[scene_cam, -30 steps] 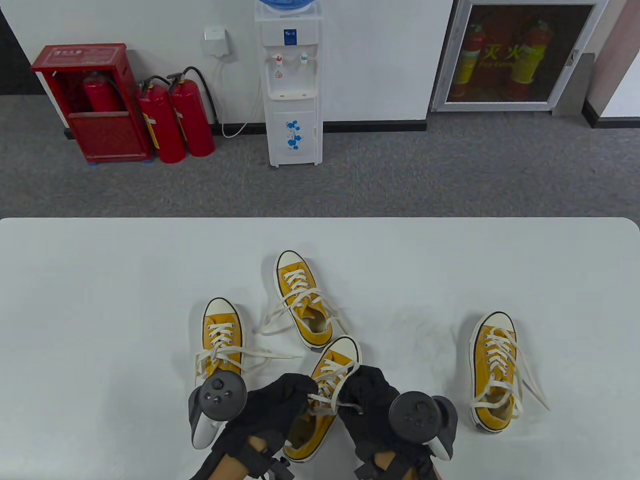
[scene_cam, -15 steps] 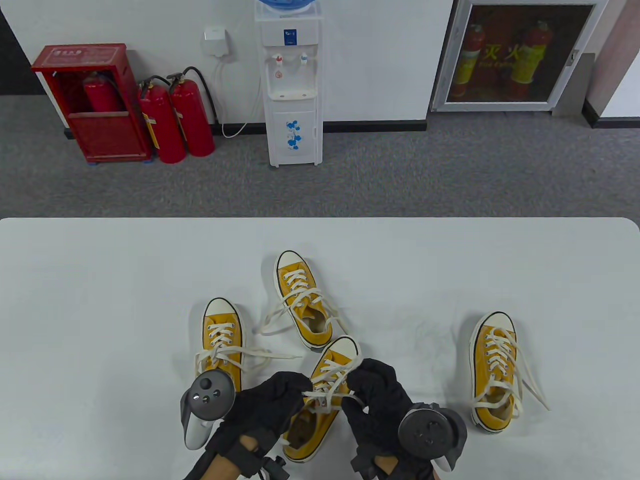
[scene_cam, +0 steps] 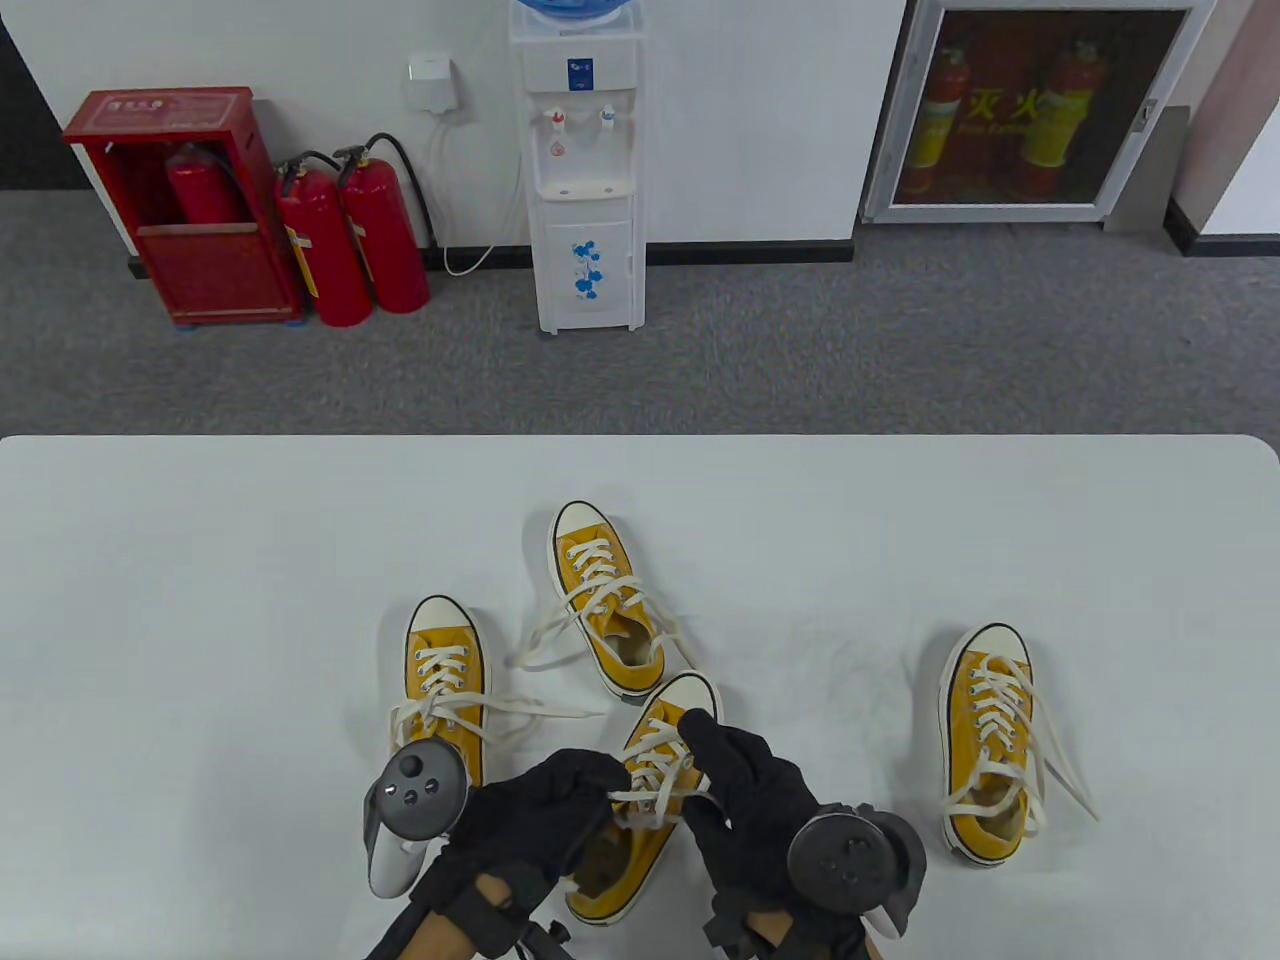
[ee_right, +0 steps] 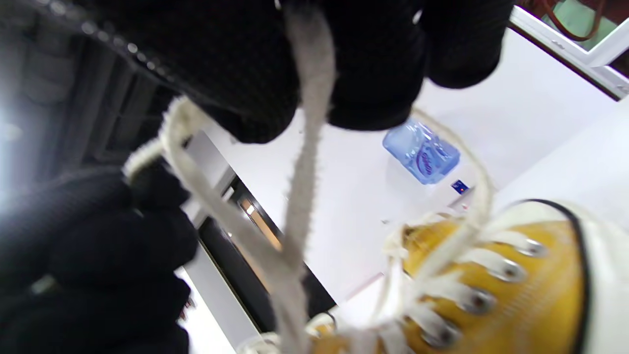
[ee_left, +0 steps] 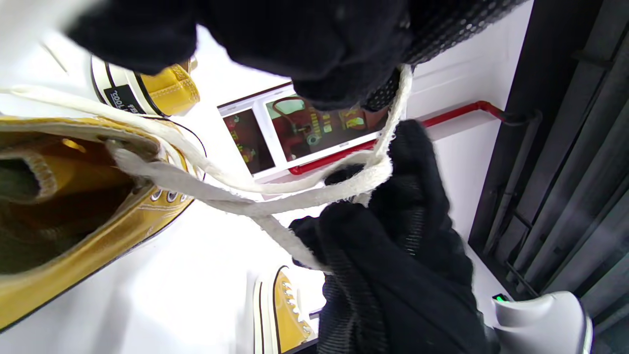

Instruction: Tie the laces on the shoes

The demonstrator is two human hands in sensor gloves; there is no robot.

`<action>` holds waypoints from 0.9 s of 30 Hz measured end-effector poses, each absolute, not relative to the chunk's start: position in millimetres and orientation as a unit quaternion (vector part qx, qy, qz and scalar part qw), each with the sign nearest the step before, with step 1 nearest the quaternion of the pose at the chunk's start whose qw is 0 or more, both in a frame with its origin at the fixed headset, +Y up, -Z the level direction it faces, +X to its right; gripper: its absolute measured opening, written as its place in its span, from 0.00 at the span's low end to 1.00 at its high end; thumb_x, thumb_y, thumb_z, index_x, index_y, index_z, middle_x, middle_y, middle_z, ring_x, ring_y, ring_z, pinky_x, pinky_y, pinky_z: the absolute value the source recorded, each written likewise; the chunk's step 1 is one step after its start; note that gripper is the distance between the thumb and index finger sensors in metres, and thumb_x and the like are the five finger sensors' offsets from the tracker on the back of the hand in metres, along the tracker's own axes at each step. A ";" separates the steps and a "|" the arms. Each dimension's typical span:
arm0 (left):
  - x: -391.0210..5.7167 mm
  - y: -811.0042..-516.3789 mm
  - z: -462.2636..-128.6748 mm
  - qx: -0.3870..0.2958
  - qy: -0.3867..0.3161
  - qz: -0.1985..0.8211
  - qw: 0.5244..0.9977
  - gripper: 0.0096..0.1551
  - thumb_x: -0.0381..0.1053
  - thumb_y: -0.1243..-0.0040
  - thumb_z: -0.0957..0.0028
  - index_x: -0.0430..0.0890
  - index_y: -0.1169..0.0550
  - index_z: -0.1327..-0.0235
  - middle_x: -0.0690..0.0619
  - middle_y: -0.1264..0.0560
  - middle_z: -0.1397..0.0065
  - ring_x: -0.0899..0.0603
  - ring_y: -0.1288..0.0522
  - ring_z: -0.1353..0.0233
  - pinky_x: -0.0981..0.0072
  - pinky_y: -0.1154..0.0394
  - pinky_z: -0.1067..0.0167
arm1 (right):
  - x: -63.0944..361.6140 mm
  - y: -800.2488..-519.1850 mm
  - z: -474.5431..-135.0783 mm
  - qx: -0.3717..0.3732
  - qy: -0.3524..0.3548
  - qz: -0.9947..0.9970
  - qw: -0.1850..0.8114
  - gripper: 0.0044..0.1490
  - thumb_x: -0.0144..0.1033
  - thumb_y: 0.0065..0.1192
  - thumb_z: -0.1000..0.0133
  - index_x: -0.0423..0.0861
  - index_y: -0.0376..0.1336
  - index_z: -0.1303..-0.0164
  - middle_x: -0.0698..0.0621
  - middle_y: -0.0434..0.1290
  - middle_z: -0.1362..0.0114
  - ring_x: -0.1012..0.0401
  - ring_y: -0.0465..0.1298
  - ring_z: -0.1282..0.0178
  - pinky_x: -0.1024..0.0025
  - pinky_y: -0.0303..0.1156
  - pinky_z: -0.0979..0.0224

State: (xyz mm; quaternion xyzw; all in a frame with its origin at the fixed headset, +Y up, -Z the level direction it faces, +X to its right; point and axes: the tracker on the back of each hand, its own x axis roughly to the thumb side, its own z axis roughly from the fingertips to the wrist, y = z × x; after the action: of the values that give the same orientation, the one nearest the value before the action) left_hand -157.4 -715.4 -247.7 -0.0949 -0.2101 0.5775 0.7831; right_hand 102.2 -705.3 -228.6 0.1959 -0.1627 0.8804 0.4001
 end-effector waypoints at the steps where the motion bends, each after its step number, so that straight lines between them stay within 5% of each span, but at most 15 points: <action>1: -156.8 -715.2 -247.2 -0.095 -0.213 0.576 0.784 0.23 0.55 0.44 0.45 0.53 0.22 0.38 0.56 0.16 0.53 0.53 0.18 0.74 0.52 0.17 0.62 | 101.2 -706.8 -229.5 0.194 -0.161 0.883 0.396 0.45 0.32 0.74 0.52 0.52 0.58 0.24 0.48 0.66 0.29 0.60 0.79 0.56 0.45 0.69 0.32; 11: -158.8 -714.4 -247.3 -0.090 -0.219 0.582 0.778 0.23 0.55 0.44 0.45 0.54 0.22 0.38 0.56 0.16 0.52 0.53 0.18 0.73 0.52 0.17 0.61 | 105.7 -712.3 -236.0 0.177 -0.117 0.885 0.415 0.26 0.40 0.73 0.51 0.49 0.76 0.42 0.49 0.77 0.42 0.60 0.80 0.60 0.45 0.70 0.34; 20: -166.9 -717.4 -251.0 -0.074 -0.194 0.582 0.786 0.23 0.55 0.44 0.45 0.53 0.22 0.38 0.56 0.16 0.52 0.53 0.18 0.73 0.51 0.18 0.60 | 115.7 -718.7 -245.1 0.173 0.053 0.780 0.599 0.25 0.45 0.73 0.51 0.45 0.78 0.49 0.47 0.73 0.36 0.56 0.79 0.51 0.37 0.62 0.29; 27: -170.3 -718.0 -252.4 -0.070 -0.182 0.571 0.797 0.23 0.55 0.44 0.45 0.53 0.22 0.38 0.55 0.16 0.52 0.52 0.18 0.73 0.51 0.18 0.60 | 114.3 -722.3 -246.4 0.190 0.120 0.747 0.626 0.29 0.55 0.76 0.53 0.42 0.77 0.57 0.46 0.69 0.30 0.54 0.77 0.44 0.35 0.59 0.28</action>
State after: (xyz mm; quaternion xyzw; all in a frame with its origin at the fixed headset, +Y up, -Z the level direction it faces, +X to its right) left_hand -170.3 -718.0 -252.4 -0.0699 -0.1818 0.5713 0.7973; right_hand 114.3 -722.3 -246.4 0.1902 0.1195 0.7467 0.6261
